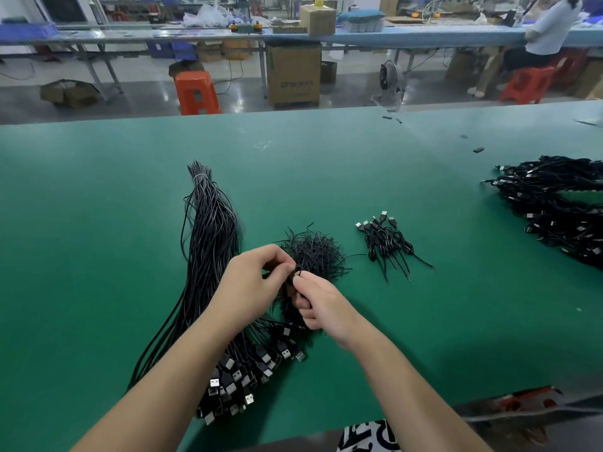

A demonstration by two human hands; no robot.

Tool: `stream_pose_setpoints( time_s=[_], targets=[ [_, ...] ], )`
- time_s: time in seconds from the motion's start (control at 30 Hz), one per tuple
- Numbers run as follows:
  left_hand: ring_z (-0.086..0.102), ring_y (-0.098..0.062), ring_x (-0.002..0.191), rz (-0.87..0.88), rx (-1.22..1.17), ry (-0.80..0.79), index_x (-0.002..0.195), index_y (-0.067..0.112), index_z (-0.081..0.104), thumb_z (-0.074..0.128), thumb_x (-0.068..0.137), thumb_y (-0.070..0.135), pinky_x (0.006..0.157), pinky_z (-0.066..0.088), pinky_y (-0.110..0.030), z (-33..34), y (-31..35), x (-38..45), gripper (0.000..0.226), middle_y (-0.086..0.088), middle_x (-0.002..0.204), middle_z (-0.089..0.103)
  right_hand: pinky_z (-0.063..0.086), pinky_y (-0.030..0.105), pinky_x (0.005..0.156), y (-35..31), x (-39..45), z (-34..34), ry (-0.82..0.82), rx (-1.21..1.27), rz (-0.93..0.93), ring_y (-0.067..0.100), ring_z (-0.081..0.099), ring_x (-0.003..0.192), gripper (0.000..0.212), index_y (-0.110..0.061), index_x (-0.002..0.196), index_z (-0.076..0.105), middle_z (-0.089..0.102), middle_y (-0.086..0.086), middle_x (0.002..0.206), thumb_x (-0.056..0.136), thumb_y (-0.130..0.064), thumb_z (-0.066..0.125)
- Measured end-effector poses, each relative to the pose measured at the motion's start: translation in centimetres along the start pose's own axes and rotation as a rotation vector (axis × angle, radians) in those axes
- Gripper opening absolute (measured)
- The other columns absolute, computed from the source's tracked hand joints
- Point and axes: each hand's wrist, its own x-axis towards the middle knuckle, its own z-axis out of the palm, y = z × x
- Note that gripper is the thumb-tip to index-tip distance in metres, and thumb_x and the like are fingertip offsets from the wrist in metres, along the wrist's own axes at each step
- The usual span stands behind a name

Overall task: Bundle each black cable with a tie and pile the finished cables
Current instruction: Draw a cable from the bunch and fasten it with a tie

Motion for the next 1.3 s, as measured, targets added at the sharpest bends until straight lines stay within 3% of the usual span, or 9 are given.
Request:
stream_pose_setpoints(
  time_s=[0.1,0.23,0.33,0.47,0.6,0.67,0.87,1.13,1.3],
  targets=[
    [0.059,0.005,0.066,-0.071,-0.033,-0.074,0.079,0.029,0.072,0.069,0.091,0.023,0.059,0.038,-0.008,-0.5,0.1,0.3,0.014,0.021,0.073,0.068,0.036,0.038,0.056,-0.1,-0.5,-0.1,0.098,-0.679,-0.210,0.012,0.045,0.060,0.034,-0.017,0.084,0.044,0.051,-0.007,0.069,0.105,-0.042,0.039],
    [0.046,0.002,0.046,-0.162,-0.115,-0.145,0.078,0.023,0.074,0.069,0.092,0.021,0.048,0.035,-0.011,-0.9,0.0,0.4,0.015,0.009,0.064,0.066,0.022,0.032,0.058,-0.2,-0.6,0.1,0.127,-0.969,-0.334,0.014,0.041,0.059,0.026,-0.024,0.086,0.036,0.042,-0.013,0.068,0.108,-0.038,0.035],
    [0.044,0.000,0.046,-0.194,-0.089,-0.204,0.078,0.022,0.074,0.069,0.091,0.022,0.050,0.038,-0.016,-1.1,-0.2,0.7,0.014,0.004,0.066,0.068,0.020,0.028,0.059,0.2,-0.5,0.5,0.155,-1.004,-0.358,0.014,0.038,0.060,0.022,-0.023,0.088,0.039,0.038,-0.015,0.069,0.108,-0.033,0.038],
    [0.048,0.001,0.045,-0.172,-0.028,-0.097,0.070,0.024,0.071,0.076,0.086,0.028,0.046,0.035,-0.011,-0.9,-0.1,0.4,0.017,0.014,0.056,0.063,0.028,0.031,0.063,0.2,-0.5,0.6,0.195,-1.029,-0.341,0.025,0.055,0.073,0.025,-0.014,0.101,0.055,0.060,0.000,0.084,0.108,-0.030,0.038],
    [0.051,-0.007,0.048,-0.131,0.104,-0.090,0.076,0.020,0.074,0.058,0.098,0.038,0.050,0.041,-0.025,-0.3,0.2,0.3,0.033,0.000,0.063,0.068,0.029,0.034,0.061,0.1,-0.1,1.0,0.212,-1.139,-0.329,0.033,0.063,0.076,0.023,-0.018,0.092,0.043,0.067,0.007,0.088,0.108,-0.032,0.035],
    [0.052,-0.007,0.050,-0.116,0.163,-0.115,0.076,0.017,0.073,0.050,0.100,0.045,0.052,0.042,-0.028,-0.3,0.5,0.3,0.043,0.000,0.060,0.064,0.032,0.034,0.060,0.2,0.3,1.1,0.236,-1.210,-0.310,0.032,0.066,0.078,0.024,-0.014,0.099,0.050,0.069,0.007,0.091,0.108,-0.031,0.035],
    [0.060,-0.015,0.098,0.050,0.353,-0.136,0.094,0.020,0.077,0.060,0.097,0.022,0.089,0.049,-0.034,-0.2,0.9,0.5,0.017,0.006,0.099,0.070,0.032,0.033,0.059,0.6,0.8,1.2,0.262,-1.332,-0.291,0.031,0.067,0.077,0.023,-0.011,0.108,0.053,0.070,0.008,0.091,0.108,-0.028,0.036],
    [0.052,-0.018,0.107,0.192,0.667,-0.073,0.102,0.021,0.065,0.055,0.097,0.021,0.083,0.048,-0.029,0.9,0.9,-0.4,0.012,0.005,0.106,0.061,0.028,0.033,0.059,0.8,0.8,1.2,0.259,-1.308,-0.273,0.031,0.060,0.069,0.016,-0.015,0.099,0.047,0.070,0.008,0.089,0.107,-0.025,0.038],
    [0.056,-0.032,0.071,0.380,0.836,-0.018,0.074,0.008,0.060,0.064,0.062,-0.002,0.059,0.052,-0.040,1.2,1.6,-1.3,0.017,-0.011,0.073,0.057,0.032,0.034,0.060,0.4,0.8,1.1,0.294,-1.203,-0.231,0.034,0.064,0.077,0.014,-0.020,0.090,0.036,0.070,0.011,0.089,0.098,-0.014,0.045]
  ],
)
